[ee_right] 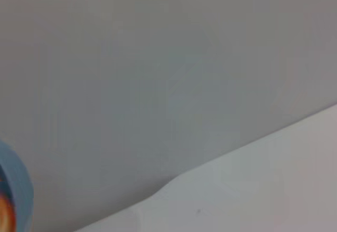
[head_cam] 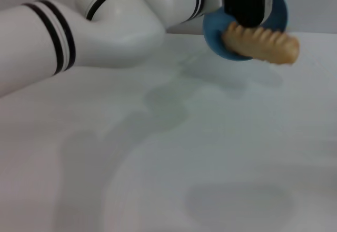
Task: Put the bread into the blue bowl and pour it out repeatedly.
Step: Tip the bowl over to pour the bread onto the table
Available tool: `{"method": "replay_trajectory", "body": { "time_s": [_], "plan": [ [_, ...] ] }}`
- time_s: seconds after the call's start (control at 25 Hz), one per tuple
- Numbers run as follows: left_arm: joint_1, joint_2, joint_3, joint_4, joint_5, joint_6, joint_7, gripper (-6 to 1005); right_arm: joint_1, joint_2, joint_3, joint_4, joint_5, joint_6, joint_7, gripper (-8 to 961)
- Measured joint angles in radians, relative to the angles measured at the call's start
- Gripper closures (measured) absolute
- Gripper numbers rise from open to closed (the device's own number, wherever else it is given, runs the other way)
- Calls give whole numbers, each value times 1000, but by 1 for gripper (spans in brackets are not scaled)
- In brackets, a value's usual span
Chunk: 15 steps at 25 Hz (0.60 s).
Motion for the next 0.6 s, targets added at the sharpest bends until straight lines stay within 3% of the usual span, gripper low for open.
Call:
{"method": "replay_trajectory", "body": {
  "time_s": [0.32,0.6],
  "plan": [
    [19,-2,-25,17,-11,3,-8,1000,15,-1,4,2,2,-1,0,436],
    [24,2,-71,36,-15,105,-282,999,36,-7,-13,9,-10,-15,120,436]
  ]
}}
